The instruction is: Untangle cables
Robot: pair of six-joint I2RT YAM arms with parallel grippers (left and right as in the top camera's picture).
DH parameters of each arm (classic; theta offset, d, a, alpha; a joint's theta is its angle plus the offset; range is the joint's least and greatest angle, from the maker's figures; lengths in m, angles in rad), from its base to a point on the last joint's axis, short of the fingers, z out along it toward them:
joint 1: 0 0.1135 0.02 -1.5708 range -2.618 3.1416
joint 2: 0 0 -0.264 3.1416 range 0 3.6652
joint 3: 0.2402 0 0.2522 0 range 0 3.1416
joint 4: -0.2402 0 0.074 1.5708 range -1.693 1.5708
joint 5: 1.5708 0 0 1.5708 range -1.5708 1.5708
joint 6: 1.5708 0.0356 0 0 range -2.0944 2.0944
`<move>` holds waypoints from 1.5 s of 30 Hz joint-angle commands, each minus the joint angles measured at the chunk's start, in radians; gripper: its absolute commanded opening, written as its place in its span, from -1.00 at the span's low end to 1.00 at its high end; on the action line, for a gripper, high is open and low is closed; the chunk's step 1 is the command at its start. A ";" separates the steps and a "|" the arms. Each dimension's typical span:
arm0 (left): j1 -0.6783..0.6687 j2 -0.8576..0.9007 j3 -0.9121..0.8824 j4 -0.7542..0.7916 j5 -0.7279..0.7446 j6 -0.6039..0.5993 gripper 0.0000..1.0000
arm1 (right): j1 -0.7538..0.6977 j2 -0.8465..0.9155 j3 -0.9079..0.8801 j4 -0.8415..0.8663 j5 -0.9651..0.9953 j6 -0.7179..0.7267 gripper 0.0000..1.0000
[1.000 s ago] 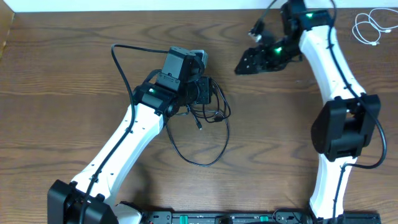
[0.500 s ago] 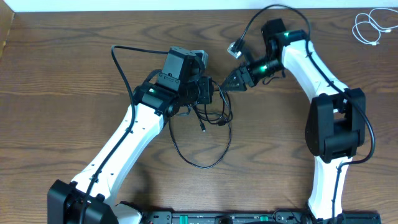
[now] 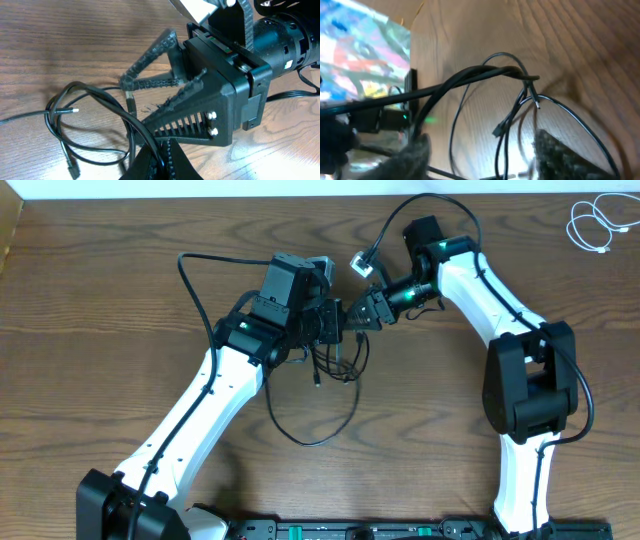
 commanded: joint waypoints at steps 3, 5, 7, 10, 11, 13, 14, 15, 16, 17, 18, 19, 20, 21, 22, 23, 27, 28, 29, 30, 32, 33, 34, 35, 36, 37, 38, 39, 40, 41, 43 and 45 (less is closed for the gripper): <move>0.021 -0.013 0.023 -0.006 0.012 -0.005 -0.85 | -0.023 -0.002 -0.003 0.073 0.072 0.187 0.57; 0.030 -0.013 0.023 -0.016 0.012 -0.005 -0.85 | -0.052 -0.002 -0.003 0.109 0.032 0.238 0.54; 0.034 -0.013 0.023 -0.018 0.012 -0.005 -0.85 | -0.075 -0.002 -0.003 0.140 -0.071 0.255 0.49; 0.036 -0.013 0.023 -0.013 0.004 -0.005 -0.85 | -0.085 -0.002 -0.003 0.163 -0.154 0.255 0.46; 0.036 -0.013 0.023 -0.010 0.001 -0.006 -0.85 | -0.084 -0.002 -0.003 0.163 -0.159 0.256 0.45; 0.036 -0.013 0.023 -0.006 0.002 -0.006 -0.86 | -0.072 -0.002 -0.003 0.155 -0.158 0.255 0.44; 0.036 -0.013 0.023 -0.002 0.001 -0.006 -0.85 | -0.064 -0.002 -0.003 0.154 -0.157 0.255 0.43; 0.036 -0.013 0.023 0.001 0.002 -0.006 -0.85 | -0.054 -0.002 -0.003 0.153 -0.158 0.255 0.44; 0.036 -0.013 0.023 0.003 0.001 -0.006 -0.85 | -0.043 -0.002 -0.003 0.153 -0.158 0.255 0.42; 0.036 -0.013 0.023 0.006 0.001 -0.006 -0.85 | -0.032 -0.002 -0.003 0.154 -0.157 0.255 0.38; 0.036 -0.013 0.023 0.010 0.001 -0.006 -0.85 | -0.021 -0.002 -0.003 0.154 -0.153 0.255 0.34; 0.036 -0.013 0.023 0.013 0.002 -0.007 -0.85 | -0.011 -0.002 -0.003 0.155 -0.147 0.259 0.29; 0.036 -0.013 0.023 0.013 0.002 -0.010 -0.85 | -0.004 -0.002 -0.003 0.156 -0.142 0.260 0.24; 0.036 -0.013 0.023 0.013 0.002 -0.010 -0.85 | 0.004 -0.002 -0.003 0.159 -0.126 0.275 0.17; 0.036 -0.013 0.023 0.012 0.002 -0.014 -0.85 | 0.010 -0.002 -0.004 0.161 -0.102 0.295 0.13; 0.036 -0.013 0.023 0.012 0.002 -0.022 -0.85 | 0.016 -0.002 -0.004 0.166 -0.080 0.315 0.09; 0.036 -0.013 0.023 0.013 0.006 -0.055 -0.85 | 0.040 -0.002 -0.005 0.179 0.006 0.372 -0.14; 0.036 -0.013 0.023 0.012 0.007 -0.055 -0.85 | 0.045 -0.002 -0.005 0.181 0.034 0.387 -0.25; 0.036 -0.013 0.023 0.012 0.008 -0.054 -0.85 | 0.050 -0.002 -0.005 0.183 0.061 0.401 -0.35; 0.036 -0.013 0.023 0.012 0.009 -0.054 -0.85 | 0.050 -0.002 -0.005 0.190 0.092 0.421 -0.44; 0.038 -0.018 0.023 0.011 0.009 -0.053 -0.85 | 0.050 -0.002 -0.005 0.201 0.155 0.447 -0.64; 0.043 -0.026 0.023 0.006 0.009 -0.053 -0.85 | 0.046 -0.002 -0.005 0.203 0.203 0.464 -0.78; 0.054 -0.042 0.023 -0.005 0.009 -0.048 -0.85 | 0.033 -0.002 -0.005 0.203 0.271 0.493 -0.94; 0.060 -0.049 0.023 -0.011 0.009 -0.043 -0.85 | 0.027 -0.002 -0.005 0.203 0.293 0.505 -0.98; 0.075 -0.068 0.023 -0.026 0.008 -0.035 -0.85 | 0.009 -0.002 -0.005 0.203 0.332 0.531 -0.98; 0.089 -0.085 0.023 -0.040 0.009 -0.024 -0.85 | -0.008 -0.002 -0.005 0.203 0.357 0.549 -0.98; 0.105 -0.105 0.023 -0.056 0.004 -0.014 -0.85 | -0.034 -0.002 -0.004 0.203 0.379 0.566 -0.98; 0.127 -0.126 0.023 -0.077 0.004 0.007 -0.85 | -0.057 -0.002 -0.004 0.203 0.389 0.575 -0.98; 0.151 -0.147 0.023 -0.098 0.000 0.024 -0.85 | -0.087 -0.003 -0.004 0.204 0.397 0.581 -0.98; 0.174 -0.166 0.023 -0.122 -0.017 0.030 -0.85 | -0.120 -0.003 -0.004 0.204 0.396 0.581 -0.98; 0.222 -0.200 0.023 -0.169 -0.067 0.035 -0.85 | -0.176 -0.005 -0.004 0.198 0.396 0.592 -0.97; 0.277 -0.227 0.023 -0.215 -0.122 0.041 -0.85 | -0.233 -0.010 -0.004 0.187 0.396 0.600 -0.97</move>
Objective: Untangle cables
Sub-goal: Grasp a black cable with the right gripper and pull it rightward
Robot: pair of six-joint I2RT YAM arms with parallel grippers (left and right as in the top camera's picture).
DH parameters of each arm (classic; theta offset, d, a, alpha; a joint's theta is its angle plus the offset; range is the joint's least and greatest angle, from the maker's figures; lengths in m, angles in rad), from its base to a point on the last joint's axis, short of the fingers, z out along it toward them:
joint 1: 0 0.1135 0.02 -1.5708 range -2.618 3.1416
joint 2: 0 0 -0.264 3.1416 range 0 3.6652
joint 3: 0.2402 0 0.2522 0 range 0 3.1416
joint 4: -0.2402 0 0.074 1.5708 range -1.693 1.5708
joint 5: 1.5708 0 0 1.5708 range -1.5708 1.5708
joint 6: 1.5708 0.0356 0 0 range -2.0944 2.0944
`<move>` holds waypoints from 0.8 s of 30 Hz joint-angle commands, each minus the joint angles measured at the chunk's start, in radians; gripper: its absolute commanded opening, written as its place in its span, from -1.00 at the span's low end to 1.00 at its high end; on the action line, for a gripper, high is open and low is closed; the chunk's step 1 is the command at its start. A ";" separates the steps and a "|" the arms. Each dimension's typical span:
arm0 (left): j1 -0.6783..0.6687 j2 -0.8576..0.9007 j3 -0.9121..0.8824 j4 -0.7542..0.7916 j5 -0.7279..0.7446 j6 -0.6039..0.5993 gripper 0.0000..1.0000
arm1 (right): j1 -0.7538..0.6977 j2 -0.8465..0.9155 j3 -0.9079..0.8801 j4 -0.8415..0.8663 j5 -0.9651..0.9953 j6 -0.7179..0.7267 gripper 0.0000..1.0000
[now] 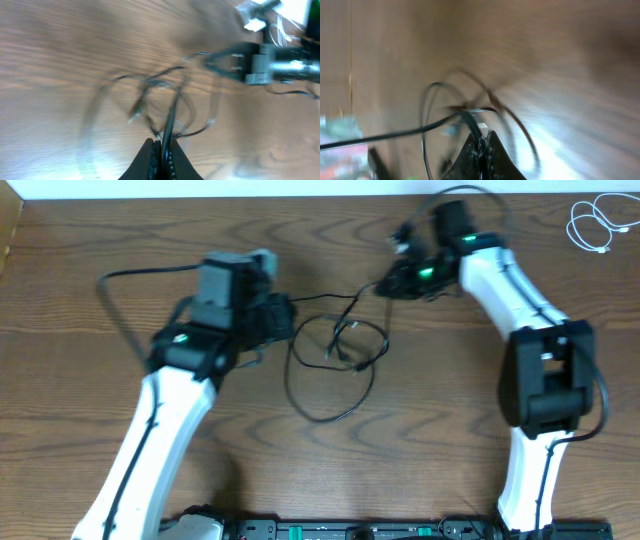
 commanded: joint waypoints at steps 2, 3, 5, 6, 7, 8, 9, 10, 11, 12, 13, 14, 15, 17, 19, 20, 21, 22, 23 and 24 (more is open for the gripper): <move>0.115 -0.055 0.023 -0.064 -0.139 0.036 -0.85 | -0.134 -0.019 -0.004 -0.023 0.052 0.057 -0.97; 0.142 -0.056 0.023 -0.076 -0.161 0.035 -0.86 | -0.158 -0.025 -0.004 -0.028 0.048 0.057 -0.97; 0.190 -0.054 0.023 -0.085 -0.169 0.044 -0.85 | -0.202 -0.046 -0.004 -0.043 0.041 0.057 -0.97; 0.211 -0.053 0.023 -0.089 -0.170 0.048 -0.85 | -0.218 -0.058 -0.004 -0.049 0.041 0.057 -0.98; 0.232 -0.050 0.023 -0.091 -0.170 0.051 -0.85 | -0.233 -0.072 -0.004 -0.055 0.041 0.057 -0.98; 0.251 -0.048 0.023 -0.092 -0.170 0.060 -0.85 | -0.247 -0.091 -0.004 -0.064 0.041 0.056 -0.98; 0.268 -0.046 0.023 -0.092 -0.170 0.072 -0.85 | -0.257 -0.109 -0.004 -0.069 0.042 0.056 -0.97; 0.284 -0.043 0.023 -0.093 -0.170 0.089 -0.85 | -0.265 -0.131 -0.004 -0.071 0.042 0.056 -0.97; 0.301 -0.040 0.023 -0.096 -0.170 0.107 -0.85 | -0.273 -0.161 -0.004 -0.073 0.051 0.053 -0.98; 0.318 -0.039 0.023 -0.098 -0.170 0.127 -0.85 | -0.282 -0.201 -0.004 -0.075 0.083 0.053 -0.97; 0.332 -0.037 0.023 -0.100 -0.171 0.141 -0.85 | -0.286 -0.231 -0.004 -0.076 0.112 0.053 -0.98; 0.348 -0.036 0.023 -0.106 -0.181 0.149 -0.85 | -0.292 -0.269 -0.004 -0.079 0.153 0.053 -0.98; 0.359 -0.035 0.023 -0.113 -0.201 0.150 -0.85 | -0.296 -0.301 -0.004 -0.084 0.197 0.060 -0.98; 0.383 -0.034 0.022 -0.132 -0.269 0.151 -0.85 | -0.305 -0.365 -0.004 -0.099 0.302 0.081 -0.98; 0.399 -0.034 0.022 -0.153 -0.340 0.151 -0.85 | -0.313 -0.422 -0.004 -0.119 0.418 0.103 -0.98; 0.408 -0.034 0.022 -0.158 -0.346 0.151 -0.85 | -0.317 -0.447 -0.004 -0.128 0.459 0.110 -0.98; 0.415 -0.034 0.022 -0.159 -0.341 0.150 -0.85 | -0.318 -0.466 -0.004 -0.133 0.476 0.109 -0.98; 0.417 -0.034 0.022 -0.158 -0.336 0.148 -0.85 | -0.318 -0.479 -0.004 -0.137 0.485 0.108 -0.98; 0.416 -0.034 0.022 -0.156 -0.333 0.147 -0.85 | -0.318 -0.492 -0.004 -0.143 0.488 0.108 -0.98; 0.416 -0.034 0.022 -0.155 -0.333 0.147 -0.85 | -0.318 -0.497 -0.004 -0.145 0.489 0.105 -0.98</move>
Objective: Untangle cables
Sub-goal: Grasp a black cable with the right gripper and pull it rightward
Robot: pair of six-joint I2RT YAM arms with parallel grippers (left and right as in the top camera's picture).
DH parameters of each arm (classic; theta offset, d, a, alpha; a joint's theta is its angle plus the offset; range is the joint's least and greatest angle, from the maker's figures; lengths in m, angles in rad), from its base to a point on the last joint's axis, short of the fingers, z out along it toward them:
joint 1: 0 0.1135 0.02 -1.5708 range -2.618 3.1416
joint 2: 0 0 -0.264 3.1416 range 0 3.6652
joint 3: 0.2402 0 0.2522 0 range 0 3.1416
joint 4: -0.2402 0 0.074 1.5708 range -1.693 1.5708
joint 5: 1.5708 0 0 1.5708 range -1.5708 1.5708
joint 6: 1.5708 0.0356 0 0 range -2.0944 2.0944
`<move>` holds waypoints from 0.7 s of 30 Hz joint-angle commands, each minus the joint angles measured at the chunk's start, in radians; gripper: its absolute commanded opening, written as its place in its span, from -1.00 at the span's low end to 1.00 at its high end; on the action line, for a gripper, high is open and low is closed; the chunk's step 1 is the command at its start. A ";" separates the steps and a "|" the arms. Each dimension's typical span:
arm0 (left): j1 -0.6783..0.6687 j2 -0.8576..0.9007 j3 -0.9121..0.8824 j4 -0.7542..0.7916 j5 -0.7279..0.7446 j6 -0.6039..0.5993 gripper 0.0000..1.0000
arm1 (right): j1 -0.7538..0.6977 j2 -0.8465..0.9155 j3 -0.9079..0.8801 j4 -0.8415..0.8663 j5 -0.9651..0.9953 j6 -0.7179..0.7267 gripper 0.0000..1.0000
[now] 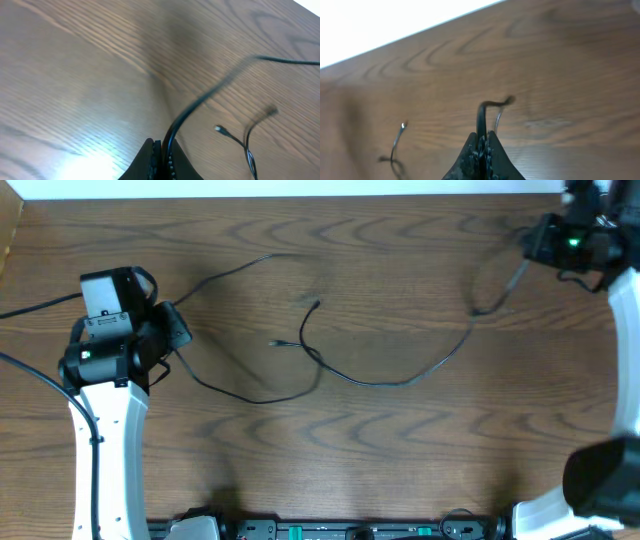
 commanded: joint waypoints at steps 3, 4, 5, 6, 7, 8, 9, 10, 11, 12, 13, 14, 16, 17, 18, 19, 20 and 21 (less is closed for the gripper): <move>0.004 0.005 0.022 0.000 -0.042 0.016 -0.85 | 0.002 -0.010 0.003 -0.010 0.116 0.021 -0.98; 0.004 0.005 0.022 -0.003 -0.028 0.016 -0.85 | 0.003 -0.007 0.003 -0.008 0.114 0.021 -0.98; 0.003 0.005 0.022 -0.003 -0.020 0.016 -0.85 | 0.006 -0.006 0.003 -0.007 0.105 0.021 -0.98; 0.003 0.005 0.022 -0.003 -0.007 0.016 -0.85 | 0.011 -0.006 0.003 -0.008 0.100 0.020 -0.98; 0.003 0.005 0.021 -0.003 0.009 0.016 -0.85 | 0.016 -0.006 0.003 -0.008 0.100 0.020 -0.98; 0.003 0.005 0.021 -0.003 0.033 0.016 -0.85 | 0.021 -0.006 0.003 -0.008 0.100 0.020 -0.98; 0.002 0.005 0.021 -0.003 0.069 0.016 -0.85 | 0.027 -0.006 0.003 -0.008 0.100 0.020 -0.98; 0.001 0.005 0.021 -0.003 0.103 0.017 -0.85 | 0.034 -0.006 0.003 -0.008 0.101 0.019 -0.98; -0.003 0.005 0.020 -0.004 0.153 0.017 -0.85 | 0.040 -0.006 0.003 -0.008 0.101 0.016 -0.98; -0.007 0.006 0.020 -0.004 0.195 0.016 -0.85 | 0.045 -0.006 0.003 -0.006 0.101 0.016 -0.98; -0.016 0.006 0.020 -0.005 0.241 0.017 -0.85 | 0.050 -0.006 0.003 0.010 0.106 0.016 -0.98; -0.026 0.006 0.020 -0.007 0.270 0.017 -0.85 | 0.051 -0.006 0.003 0.036 0.108 0.016 -0.98; -0.050 0.006 0.020 -0.014 0.286 0.016 -0.85 | 0.042 -0.012 0.020 0.076 0.091 0.016 -0.98; -0.062 0.006 0.020 -0.018 0.284 0.017 -0.85 | 0.031 -0.017 0.040 0.093 0.063 0.017 -0.98; -0.075 0.006 0.020 -0.021 0.282 0.017 -0.85 | 0.019 -0.020 0.063 0.101 0.034 0.018 -0.98; -0.085 0.007 0.020 -0.022 0.282 0.017 -0.85 | -0.002 -0.024 0.106 0.103 -0.017 0.018 -0.98; -0.094 0.008 0.020 -0.022 0.282 0.017 -0.85 | -0.017 -0.028 0.141 0.100 -0.053 0.018 -0.98; -0.100 0.010 0.020 -0.022 0.277 0.017 -0.85 | -0.037 -0.032 0.185 0.096 -0.094 0.023 -0.98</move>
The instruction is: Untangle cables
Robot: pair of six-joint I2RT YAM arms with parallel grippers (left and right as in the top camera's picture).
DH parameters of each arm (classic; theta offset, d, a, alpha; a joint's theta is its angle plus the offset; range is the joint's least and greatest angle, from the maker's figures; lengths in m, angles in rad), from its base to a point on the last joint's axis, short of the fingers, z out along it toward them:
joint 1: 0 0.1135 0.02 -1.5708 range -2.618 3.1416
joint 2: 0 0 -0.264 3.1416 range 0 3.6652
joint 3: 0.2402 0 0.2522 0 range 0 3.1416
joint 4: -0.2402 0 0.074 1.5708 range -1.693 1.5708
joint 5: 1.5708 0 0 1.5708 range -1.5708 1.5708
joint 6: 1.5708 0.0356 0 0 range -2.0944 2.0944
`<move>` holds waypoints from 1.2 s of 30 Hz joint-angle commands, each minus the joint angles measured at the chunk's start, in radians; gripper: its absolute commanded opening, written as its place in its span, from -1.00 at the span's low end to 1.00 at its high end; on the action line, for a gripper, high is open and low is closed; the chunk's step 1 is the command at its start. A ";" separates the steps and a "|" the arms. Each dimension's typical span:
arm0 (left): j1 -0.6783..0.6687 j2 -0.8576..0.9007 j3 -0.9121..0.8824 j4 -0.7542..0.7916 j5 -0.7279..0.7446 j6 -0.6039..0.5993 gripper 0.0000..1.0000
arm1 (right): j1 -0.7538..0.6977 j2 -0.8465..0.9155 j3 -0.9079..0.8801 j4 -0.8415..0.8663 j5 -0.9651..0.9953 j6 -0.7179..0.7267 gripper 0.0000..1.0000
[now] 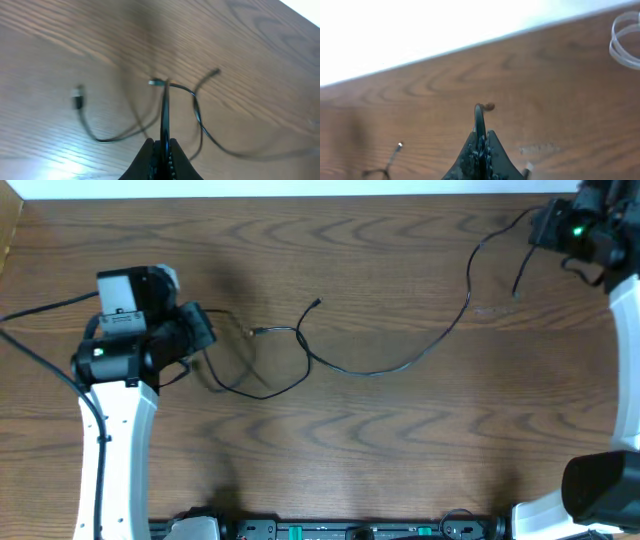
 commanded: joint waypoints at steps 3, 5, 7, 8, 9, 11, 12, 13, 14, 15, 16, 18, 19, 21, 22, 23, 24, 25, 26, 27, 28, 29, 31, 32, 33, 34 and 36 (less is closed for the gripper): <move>-0.022 0.014 0.020 -0.005 0.013 0.014 -0.85 | -0.117 -0.039 0.254 -0.011 -0.204 0.048 -0.98; -0.022 0.021 0.020 -0.007 -0.021 0.014 -0.85 | -0.162 -0.055 0.327 -0.037 -0.204 0.090 -0.98; -0.022 0.032 0.020 -0.007 -0.077 0.013 -0.85 | -0.220 -0.076 0.391 -0.066 -0.201 0.119 -0.98; -0.022 0.042 0.020 -0.007 -0.119 0.013 -0.85 | -0.252 -0.089 0.418 -0.082 -0.201 0.126 -0.98; -0.022 0.048 0.020 -0.006 -0.146 0.012 -0.85 | -0.277 -0.099 0.435 -0.092 -0.201 0.126 -0.98; -0.021 0.069 0.020 -0.003 -0.239 -0.012 -0.85 | -0.331 -0.120 0.459 -0.103 -0.201 0.126 -0.98; -0.021 0.082 0.020 0.000 -0.303 -0.041 -0.85 | -0.358 -0.130 0.465 -0.103 -0.201 0.128 -0.98; -0.021 0.098 0.020 0.003 -0.372 -0.080 -0.85 | -0.384 -0.140 0.467 -0.103 -0.201 0.130 -0.98; -0.021 0.115 0.020 0.010 -0.449 -0.120 -0.85 | -0.407 -0.149 0.467 -0.101 -0.197 0.130 -0.98; -0.021 0.132 0.020 0.016 -0.515 -0.151 -0.85 | -0.426 -0.155 0.467 -0.103 -0.185 0.130 -0.98; -0.021 0.156 0.020 0.021 -0.588 -0.201 -0.85 | -0.444 -0.162 0.467 -0.107 -0.170 0.129 -0.98; -0.021 0.189 0.020 0.028 -0.614 -0.243 -0.85 | -0.465 -0.166 0.467 -0.121 -0.142 0.121 -0.98; -0.021 0.202 0.020 0.032 -0.610 -0.243 -0.85 | -0.471 -0.166 0.467 -0.128 -0.132 0.121 -0.98; -0.024 0.227 0.020 0.035 -0.611 -0.241 -0.85 | -0.475 -0.162 0.467 -0.134 -0.123 0.120 -0.98; -0.024 0.235 0.020 0.036 -0.614 -0.241 -0.85 | -0.475 -0.160 0.467 -0.135 -0.122 0.117 -0.98; -0.021 0.244 0.020 0.044 -0.631 -0.234 -0.85 | -0.475 -0.158 0.467 -0.135 -0.122 0.113 -0.98; -0.014 0.258 0.020 0.066 -0.682 -0.234 -0.85 | -0.474 -0.156 0.467 -0.136 -0.122 0.102 -0.98; -0.008 0.266 0.020 0.087 -0.706 -0.234 -0.85 | -0.474 -0.153 0.467 -0.137 -0.122 0.102 -0.98; 0.000 0.274 0.020 0.113 -0.725 -0.234 -0.85 | -0.474 -0.151 0.467 -0.137 -0.118 0.102 -0.98; 0.009 0.281 0.020 0.138 -0.726 -0.233 -0.85 | -0.475 -0.149 0.467 -0.138 -0.114 0.101 -0.98; 0.016 0.284 0.020 0.156 -0.717 -0.234 -0.85 | -0.474 -0.147 0.467 -0.141 -0.106 0.101 -0.98; 0.019 0.285 0.020 0.167 -0.698 -0.233 -0.85 | -0.473 -0.146 0.467 -0.145 -0.102 0.098 -0.98; 0.018 0.285 0.020 0.177 -0.647 -0.230 -0.85 | -0.472 -0.145 0.467 -0.148 -0.096 0.095 -0.98; 0.015 0.285 0.020 0.177 -0.616 -0.217 -0.85 | -0.472 -0.142 0.467 -0.147 -0.089 0.095 -0.98; 0.008 0.285 0.020 0.177 -0.574 -0.193 -0.85 | -0.470 -0.137 0.467 -0.141 -0.076 0.095 -0.98; 0.001 0.285 0.020 0.175 -0.537 -0.172 -0.85 | -0.467 -0.132 0.467 -0.134 -0.062 0.095 -0.98; -0.019 0.285 0.020 0.173 -0.469 -0.136 -0.85 | -0.462 -0.112 0.467 -0.103 -0.029 0.095 -0.98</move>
